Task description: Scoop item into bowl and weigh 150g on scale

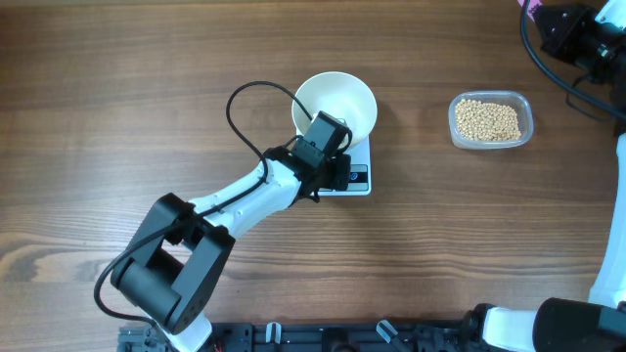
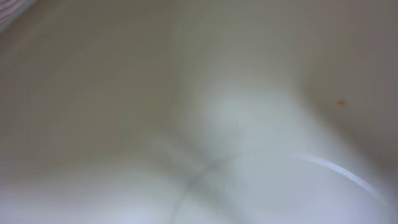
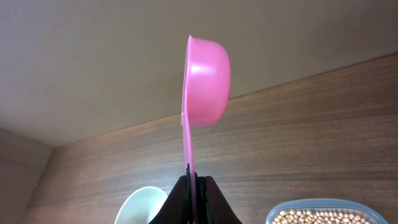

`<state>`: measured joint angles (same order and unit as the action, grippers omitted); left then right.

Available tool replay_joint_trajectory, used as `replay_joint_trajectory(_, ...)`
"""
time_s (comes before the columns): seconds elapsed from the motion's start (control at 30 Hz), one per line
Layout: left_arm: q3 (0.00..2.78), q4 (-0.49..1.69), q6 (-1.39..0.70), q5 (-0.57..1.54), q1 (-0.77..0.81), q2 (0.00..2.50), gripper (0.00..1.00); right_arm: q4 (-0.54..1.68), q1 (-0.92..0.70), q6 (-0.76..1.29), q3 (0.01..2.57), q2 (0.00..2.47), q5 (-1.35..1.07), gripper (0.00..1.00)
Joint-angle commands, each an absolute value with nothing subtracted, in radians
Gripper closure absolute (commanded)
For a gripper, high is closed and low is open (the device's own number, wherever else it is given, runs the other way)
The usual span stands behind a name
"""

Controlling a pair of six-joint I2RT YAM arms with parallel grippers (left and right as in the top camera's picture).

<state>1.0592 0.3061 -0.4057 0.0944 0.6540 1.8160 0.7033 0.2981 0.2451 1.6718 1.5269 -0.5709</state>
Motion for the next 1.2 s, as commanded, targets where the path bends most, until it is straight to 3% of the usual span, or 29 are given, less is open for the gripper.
replay_joint_trajectory(0.0, 1.060, 0.303, -0.405, 0.103, 0.663, 1.831, 0.96, 0.700, 0.301, 0.236, 1.687, 1.515, -0.559, 0.96)
replay_joint_trajectory(1.17, 1.060, 0.303, -0.405, 0.120, 0.677, 1.869, 0.96, 0.696, 0.301, 0.235, 1.687, 1.515, -0.559, 0.96)
